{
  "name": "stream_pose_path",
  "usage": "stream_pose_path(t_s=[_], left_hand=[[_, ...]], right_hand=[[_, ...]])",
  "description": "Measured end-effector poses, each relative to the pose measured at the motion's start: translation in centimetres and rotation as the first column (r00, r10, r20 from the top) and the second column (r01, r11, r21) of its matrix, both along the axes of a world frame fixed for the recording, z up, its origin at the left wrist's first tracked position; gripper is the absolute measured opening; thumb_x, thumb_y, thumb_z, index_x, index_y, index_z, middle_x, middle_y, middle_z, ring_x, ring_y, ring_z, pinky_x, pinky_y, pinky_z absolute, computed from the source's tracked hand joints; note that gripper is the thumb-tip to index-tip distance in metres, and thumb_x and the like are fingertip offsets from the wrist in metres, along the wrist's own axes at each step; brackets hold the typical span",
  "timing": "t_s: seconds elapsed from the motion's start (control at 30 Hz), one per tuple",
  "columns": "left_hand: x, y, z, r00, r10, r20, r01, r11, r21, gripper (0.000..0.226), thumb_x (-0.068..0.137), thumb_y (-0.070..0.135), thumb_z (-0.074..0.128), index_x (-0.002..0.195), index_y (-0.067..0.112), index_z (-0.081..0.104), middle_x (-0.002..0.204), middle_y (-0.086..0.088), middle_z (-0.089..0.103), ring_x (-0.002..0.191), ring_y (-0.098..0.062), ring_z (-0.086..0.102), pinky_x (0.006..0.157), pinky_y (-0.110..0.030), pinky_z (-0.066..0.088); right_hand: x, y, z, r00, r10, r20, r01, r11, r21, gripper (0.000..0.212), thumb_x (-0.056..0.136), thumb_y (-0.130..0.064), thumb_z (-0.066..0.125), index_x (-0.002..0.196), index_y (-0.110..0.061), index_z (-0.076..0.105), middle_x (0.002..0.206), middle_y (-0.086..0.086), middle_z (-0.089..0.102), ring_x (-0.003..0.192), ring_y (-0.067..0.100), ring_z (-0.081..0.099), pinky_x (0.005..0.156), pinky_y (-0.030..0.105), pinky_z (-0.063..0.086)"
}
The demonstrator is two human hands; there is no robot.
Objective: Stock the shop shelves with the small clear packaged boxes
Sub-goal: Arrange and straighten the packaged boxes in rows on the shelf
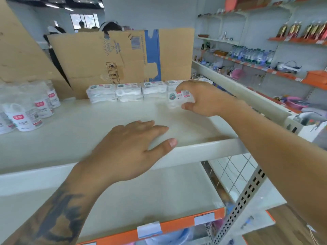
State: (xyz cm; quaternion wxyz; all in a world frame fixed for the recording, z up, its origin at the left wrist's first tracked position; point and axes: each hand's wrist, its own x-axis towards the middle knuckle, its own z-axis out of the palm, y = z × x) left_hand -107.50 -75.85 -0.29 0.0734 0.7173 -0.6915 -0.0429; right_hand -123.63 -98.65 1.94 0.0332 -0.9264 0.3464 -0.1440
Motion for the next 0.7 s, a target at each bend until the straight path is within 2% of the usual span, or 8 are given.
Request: stream_pose_path(t_s=[0.13, 0.2, 0.27, 0.37, 0.5, 0.57, 0.63, 0.7], left_hand=[[0.0, -0.2, -0.1, 1.0, 0.014, -0.001, -0.014, 1.0, 0.016, 0.084, 0.08, 0.087, 0.005, 0.154, 0.054, 0.027, 0.169, 0.017, 0.018, 0.155, -0.006, 0.013, 0.124, -0.036, 0.019], [0.1, -0.2, -0.5, 1.0, 0.018, -0.007, -0.018, 1.0, -0.006, 0.085, 0.078, 0.092, 0.003, 0.152, 0.057, 0.026, 0.168, 0.02, 0.019, 0.155, -0.003, 0.013, 0.124, -0.033, 0.018], [0.0, -0.2, -0.5, 0.999, 0.03, -0.041, -0.031, 0.999, -0.023, 0.081, 0.08, 0.091, 0.009, 0.151, 0.058, 0.03, 0.165, 0.025, 0.021, 0.152, 0.003, 0.011, 0.122, -0.026, 0.016], [-0.2, -0.3, -0.4, 0.996, 0.028, -0.088, -0.032, 0.999, -0.044, 0.077, 0.079, 0.085, 0.019, 0.149, 0.056, 0.037, 0.16, 0.033, 0.026, 0.145, 0.013, 0.009, 0.111, -0.015, 0.015], [-0.1, -0.4, -0.5, 0.992, 0.033, -0.119, -0.041, 0.997, -0.071, 0.073, 0.08, 0.085, 0.026, 0.145, 0.058, 0.042, 0.153, 0.038, 0.031, 0.142, 0.017, 0.014, 0.106, -0.01, 0.015], [0.0, -0.4, -0.7, 0.99, 0.044, -0.133, -0.056, 0.995, -0.087, 0.072, 0.078, 0.086, 0.029, 0.143, 0.059, 0.044, 0.14, 0.047, 0.033, 0.141, 0.015, 0.021, 0.104, -0.01, 0.018], [0.0, -0.5, -0.7, 0.988, 0.051, -0.149, -0.066, 0.993, -0.099, 0.072, 0.077, 0.087, 0.031, 0.141, 0.058, 0.047, 0.117, 0.062, 0.029, 0.132, 0.018, 0.028, 0.099, -0.005, 0.021], [-0.1, -0.7, -0.8, 0.986, 0.06, -0.158, -0.077, 0.992, -0.104, 0.073, 0.076, 0.087, 0.032, 0.14, 0.056, 0.049, 0.104, 0.067, 0.026, 0.125, 0.02, 0.03, 0.097, -0.003, 0.022]], right_hand=[[0.1, -1.2, -1.0, 0.998, -0.032, -0.056, 0.028, 0.997, -0.07, 0.038, 0.094, -0.034, 0.065, 0.132, -0.032, 0.059, 0.139, 0.0, 0.058, 0.127, 0.028, 0.052, 0.107, 0.044, 0.042], [0.0, -1.3, -1.3, 0.989, -0.111, -0.098, 0.094, 0.981, -0.167, 0.039, 0.096, -0.039, 0.059, 0.135, -0.037, 0.057, 0.142, -0.002, 0.057, 0.129, 0.031, 0.049, 0.109, 0.047, 0.037], [0.1, -1.2, -1.6, 0.978, -0.171, -0.116, 0.144, 0.967, -0.208, 0.042, 0.099, -0.039, 0.053, 0.14, -0.038, 0.052, 0.142, 0.001, 0.057, 0.13, 0.032, 0.048, 0.108, 0.048, 0.032], [0.2, -1.0, -2.0, 0.971, -0.189, -0.148, 0.158, 0.967, -0.198, 0.045, 0.101, -0.037, 0.047, 0.146, -0.036, 0.044, 0.144, 0.005, 0.056, 0.131, 0.034, 0.048, 0.109, 0.05, 0.03], [0.2, -1.1, -1.9, 0.976, -0.182, -0.115, 0.174, 0.982, -0.076, 0.045, 0.102, -0.035, 0.046, 0.148, -0.033, 0.042, 0.149, 0.004, 0.05, 0.136, 0.033, 0.044, 0.112, 0.052, 0.032], [0.3, -1.2, -2.0, 0.982, -0.162, -0.098, 0.16, 0.987, -0.022, 0.046, 0.102, -0.034, 0.047, 0.148, -0.031, 0.041, 0.15, 0.005, 0.048, 0.136, 0.033, 0.043, 0.112, 0.053, 0.035], [0.4, -1.2, -2.1, 0.983, -0.158, -0.089, 0.158, 0.987, -0.007, 0.046, 0.102, -0.035, 0.047, 0.148, -0.03, 0.041, 0.15, 0.005, 0.047, 0.136, 0.034, 0.042, 0.111, 0.051, 0.036], [0.5, -1.3, -2.1, 0.984, -0.155, -0.086, 0.157, 0.988, 0.008, 0.048, 0.103, -0.038, 0.047, 0.149, -0.029, 0.04, 0.152, 0.005, 0.045, 0.137, 0.034, 0.041, 0.111, 0.051, 0.036]])
